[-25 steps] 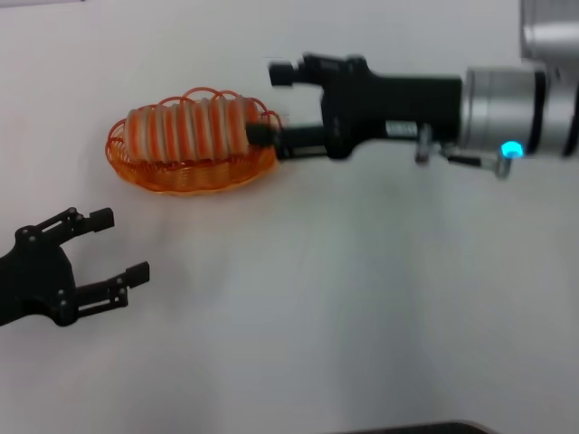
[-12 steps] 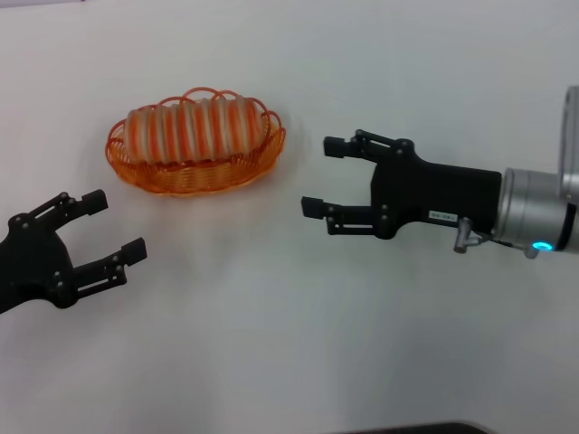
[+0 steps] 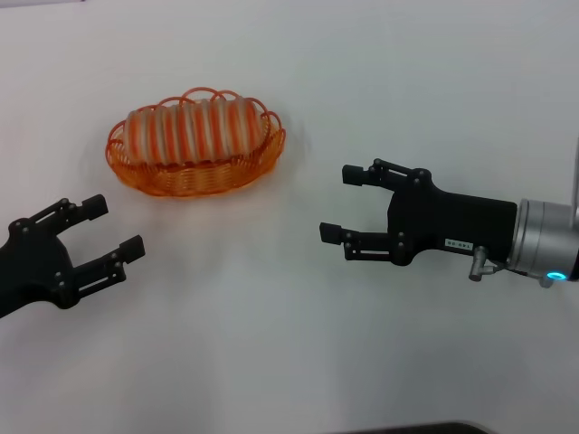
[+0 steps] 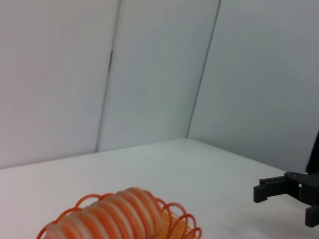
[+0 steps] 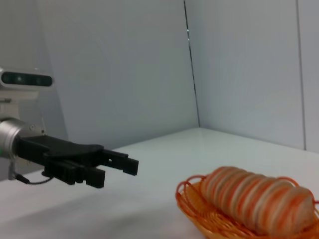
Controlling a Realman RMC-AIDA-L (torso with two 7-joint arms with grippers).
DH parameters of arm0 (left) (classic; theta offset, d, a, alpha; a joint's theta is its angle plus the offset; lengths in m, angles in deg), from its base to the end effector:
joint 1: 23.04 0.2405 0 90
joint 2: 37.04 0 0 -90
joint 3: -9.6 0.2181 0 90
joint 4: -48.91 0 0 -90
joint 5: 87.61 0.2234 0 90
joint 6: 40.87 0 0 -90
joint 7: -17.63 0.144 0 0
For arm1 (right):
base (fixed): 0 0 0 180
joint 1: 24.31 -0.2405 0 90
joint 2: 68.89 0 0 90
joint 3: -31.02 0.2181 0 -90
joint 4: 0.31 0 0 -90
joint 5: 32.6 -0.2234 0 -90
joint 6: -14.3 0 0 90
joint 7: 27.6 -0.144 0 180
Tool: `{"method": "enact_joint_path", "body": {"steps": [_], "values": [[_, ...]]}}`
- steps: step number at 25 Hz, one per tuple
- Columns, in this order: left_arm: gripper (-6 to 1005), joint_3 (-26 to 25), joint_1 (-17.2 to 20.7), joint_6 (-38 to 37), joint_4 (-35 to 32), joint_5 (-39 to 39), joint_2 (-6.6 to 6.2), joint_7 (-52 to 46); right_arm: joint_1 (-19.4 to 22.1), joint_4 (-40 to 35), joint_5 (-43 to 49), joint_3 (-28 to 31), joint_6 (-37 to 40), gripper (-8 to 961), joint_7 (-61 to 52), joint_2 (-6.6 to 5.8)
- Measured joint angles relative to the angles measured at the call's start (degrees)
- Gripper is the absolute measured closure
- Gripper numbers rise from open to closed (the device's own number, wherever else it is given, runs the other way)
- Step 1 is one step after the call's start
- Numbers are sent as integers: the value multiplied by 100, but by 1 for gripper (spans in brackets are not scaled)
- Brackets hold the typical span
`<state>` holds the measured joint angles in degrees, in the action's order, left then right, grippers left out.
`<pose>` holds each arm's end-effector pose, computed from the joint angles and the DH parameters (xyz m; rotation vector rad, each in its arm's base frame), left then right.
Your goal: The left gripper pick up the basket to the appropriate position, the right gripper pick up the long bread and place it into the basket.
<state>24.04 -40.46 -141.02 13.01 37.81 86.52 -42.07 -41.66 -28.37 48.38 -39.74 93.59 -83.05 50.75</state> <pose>-0.3122 0.2281 0.0206 -2.4913 -0.6523 -0.8230 0.2621 0.2659 -0.0467 -2.6410 0.4754 0.8218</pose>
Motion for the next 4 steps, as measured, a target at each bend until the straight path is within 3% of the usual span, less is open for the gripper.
{"method": "enact_joint_path", "body": {"steps": [4], "values": [[197, 43, -31, 114, 54, 46, -2, -1, -19, 40, -1, 7, -85, 48, 126, 20]]}}
